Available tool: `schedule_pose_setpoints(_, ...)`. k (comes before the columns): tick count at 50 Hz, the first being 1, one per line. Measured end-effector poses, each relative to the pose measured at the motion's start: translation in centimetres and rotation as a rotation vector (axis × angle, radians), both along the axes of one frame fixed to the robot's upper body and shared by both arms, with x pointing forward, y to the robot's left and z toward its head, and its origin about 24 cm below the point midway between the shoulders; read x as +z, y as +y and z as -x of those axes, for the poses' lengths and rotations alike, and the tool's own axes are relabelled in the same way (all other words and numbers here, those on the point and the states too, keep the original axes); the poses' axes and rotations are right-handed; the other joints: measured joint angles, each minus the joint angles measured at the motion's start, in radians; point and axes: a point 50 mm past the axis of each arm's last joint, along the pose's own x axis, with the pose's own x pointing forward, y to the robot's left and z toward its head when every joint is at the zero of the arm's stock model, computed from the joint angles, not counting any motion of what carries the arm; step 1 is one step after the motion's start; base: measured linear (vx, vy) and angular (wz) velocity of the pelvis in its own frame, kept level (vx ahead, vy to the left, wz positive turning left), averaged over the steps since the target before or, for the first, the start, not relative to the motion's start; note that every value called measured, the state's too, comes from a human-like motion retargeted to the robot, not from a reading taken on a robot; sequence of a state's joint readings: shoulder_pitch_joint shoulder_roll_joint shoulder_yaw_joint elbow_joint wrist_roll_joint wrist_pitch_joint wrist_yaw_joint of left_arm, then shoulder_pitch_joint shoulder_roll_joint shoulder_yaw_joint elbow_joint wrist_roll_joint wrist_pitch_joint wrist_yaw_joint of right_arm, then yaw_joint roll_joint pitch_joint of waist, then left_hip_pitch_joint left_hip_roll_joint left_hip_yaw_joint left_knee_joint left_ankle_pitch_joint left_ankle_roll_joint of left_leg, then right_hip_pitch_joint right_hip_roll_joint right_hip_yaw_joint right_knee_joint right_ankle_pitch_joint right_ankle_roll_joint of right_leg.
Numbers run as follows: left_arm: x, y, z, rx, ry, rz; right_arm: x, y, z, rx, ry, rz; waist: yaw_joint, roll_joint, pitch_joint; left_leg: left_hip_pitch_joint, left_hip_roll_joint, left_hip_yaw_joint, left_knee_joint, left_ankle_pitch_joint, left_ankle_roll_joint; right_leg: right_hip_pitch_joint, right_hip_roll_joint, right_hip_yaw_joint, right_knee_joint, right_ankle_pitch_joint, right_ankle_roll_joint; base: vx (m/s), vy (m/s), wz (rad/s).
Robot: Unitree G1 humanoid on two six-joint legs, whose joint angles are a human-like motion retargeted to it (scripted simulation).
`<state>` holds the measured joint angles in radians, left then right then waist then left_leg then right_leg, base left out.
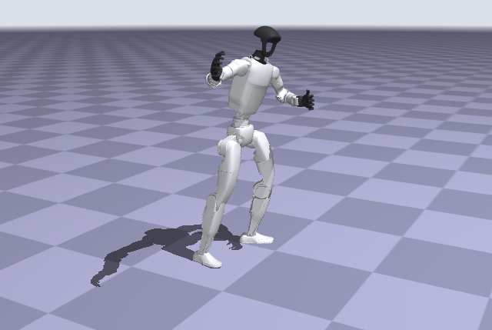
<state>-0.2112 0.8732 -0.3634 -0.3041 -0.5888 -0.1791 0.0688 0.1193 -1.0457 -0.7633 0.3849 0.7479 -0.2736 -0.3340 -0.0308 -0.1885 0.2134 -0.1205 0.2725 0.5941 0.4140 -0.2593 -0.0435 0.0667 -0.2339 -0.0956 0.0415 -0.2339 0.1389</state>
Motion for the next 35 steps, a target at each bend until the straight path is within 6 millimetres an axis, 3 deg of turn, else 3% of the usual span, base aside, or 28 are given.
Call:
schedule_pose_setpoints(5,-3.2,-0.5,1.2,0.003,0.108,0.070,6.8,-2.6,2.5,-0.396,0.142,0.200,0.205,-0.087,0.043,-0.080,-0.049,-0.194,-0.049,0.036,-0.030,0.050,0.009,-0.269,0.048,0.041,-0.021,0.21,0.19,2.06)
schedule_pose_setpoints(9,-4.7,-4.0,0.9,-0.088,0.116,0.037,12.9,-2.4,1.0,-0.336,0.380,0.304,0.456,-0.085,0.108,-0.113,-0.086,-0.293,-0.101,0.056,-0.046,0.042,0.009,-0.337,0.104,0.062,-0.028,0.15,0.15,1.45)
schedule_pose_setpoints(11,-5.1,-5.4,0.9,-0.134,0.107,0.004,13.2,-1.6,-1.2,-0.237,0.607,0.376,0.609,-0.080,0.144,-0.121,-0.097,-0.314,-0.122,0.062,-0.050,0.017,0.002,-0.337,0.149,0.063,-0.035,0.15,0.11,0.69)
schedule_pose_setpoints(13,-5.9,-6.1,1.1,-0.139,0.121,-0.007,11.4,0.0,-4.7,-0.132,0.876,0.503,0.761,-0.078,0.170,-0.124,-0.104,-0.325,-0.141,0.062,-0.050,-0.014,-0.007,-0.338,0.202,0.059,-0.052,0.17,0.08,0.45)
schedule_pose_setpoints(14,-6.4,-5.4,1.2,-0.108,0.140,-0.007,9.4,1.2,-7.5,-0.047,0.948,0.550,0.811,-0.083,0.177,-0.121,-0.105,-0.338,-0.147,0.061,-0.055,-0.015,-0.008,-0.353,0.222,0.059,-0.063,0.18,0.05,0.62)
schedule_pose_setpoints(15,-6.9,-4.4,1.4,-0.063,0.162,-0.005,7.6,3.7,-11.3,0.065,0.979,0.622,0.849,-0.091,0.182,-0.116,-0.105,-0.356,-0.150,0.061,-0.063,-0.008,-0.006,-0.373,0.240,0.060,-0.073,0.19,0.02,0.98)
schedule_pose_setpoints(16,-7.6,-2.5,1.8,0.035,0.187,0.044,6.9,8.5,-16.9,0.233,0.922,0.691,0.805,-0.066,0.149,-0.128,-0.092,-0.385,-0.126,0.048,-0.089,0.005,0.011,-0.402,0.249,0.064,-0.087,0.21,0.01,1.22)
schedule_pose_setpoints(17,-8.1,-1.1,2.3,0.116,0.208,0.088,8.3,14.3,-20.7,0.366,0.849,0.814,0.779,-0.038,0.128,-0.134,-0.083,-0.415,-0.114,0.041,-0.109,0.016,0.025,-0.427,0.261,0.068,-0.101,0.22,0.00,1.41)
schedule_pose_setpoints(19,-8.4,-0.1,2.5,0.187,0.236,0.176,8.0,21.5,-22.5,0.635,0.678,0.878,0.796,0.030,0.138,-0.122,-0.088,-0.474,-0.142,0.047,-0.120,0.033,0.040,-0.451,0.293,0.074,-0.123,0.22,0.00,1.58)
schedule_pose_setpoints(21,-8.5,1.1,2.8,0.239,0.270,0.263,5.9,27.5,-22.1,0.927,0.561,0.895,0.810,0.087,0.147,-0.108,-0.099,-0.542,-0.172,0.056,-0.128,0.042,0.058,-0.438,0.332,0.079,-0.138,0.23,-0.02,1.91)
schedule_pose_setpoints(23,-8.7,2.2,3.3,0.274,0.319,0.412,3.5,32.3,-20.2,1.191,0.497,0.913,0.812,0.125,0.155,-0.093,-0.115,-0.613,-0.206,0.067,-0.131,0.034,0.078,-0.378,0.379,0.082,-0.142,0.23,-0.04,2.07)
schedule_pose_setpoints(25,-9.3,2.8,4.0,0.290,0.412,0.667,1.4,36.0,-17.8,1.404,0.468,0.959,0.803,0.148,0.166,-0.068,-0.149,-0.672,-0.272,0.100,-0.082,0.000,0.081,-0.280,0.436,0.078,-0.141,0.20,-0.06,1.92)
schedule_pose_setpoints(27,-10.0,2.6,4.8,0.246,0.488,0.956,0.2,38.3,-15.2,1.566,0.417,0.981,0.784,0.173,0.171,-0.053,-0.164,-0.726,-0.294,0.109,-0.057,-0.023,0.088,-0.209,0.468,0.072,-0.137,0.18,-0.09,1.66)
schedule_pose_setpoints(30,-10.4,1.8,5.5,0.133,0.549,1.393,-0.8,39.5,-12.0,1.734,0.294,0.873,0.749,0.201,0.172,-0.042,-0.163,-0.789,-0.308,0.107,-0.049,-0.051,0.065,-0.196,0.479,0.051,-0.133,0.16,-0.11,1.18)
schedule_pose_setpoints(33,-10.0,1.0,6.1,0.035,0.547,1.630,-1.4,38.7,-10.0,1.818,0.182,0.656,0.707,0.214,0.163,-0.034,-0.149,-0.821,-0.319,0.100,-0.054,-0.081,0.008,-0.256,0.432,0.028,-0.131,0.13,-0.15,0.58)
schedule_pose_setpoints(35,-9.7,1.6,6.0,0.084,0.509,1.570,-1.6,37.7,-9.2,1.817,0.115,0.537,0.669,0.214,0.156,-0.030,-0.141,-0.827,-0.325,0.094,-0.060,-0.106,-0.031,-0.294,0.371,0.030,-0.113,0.11,-0.19,0.19)
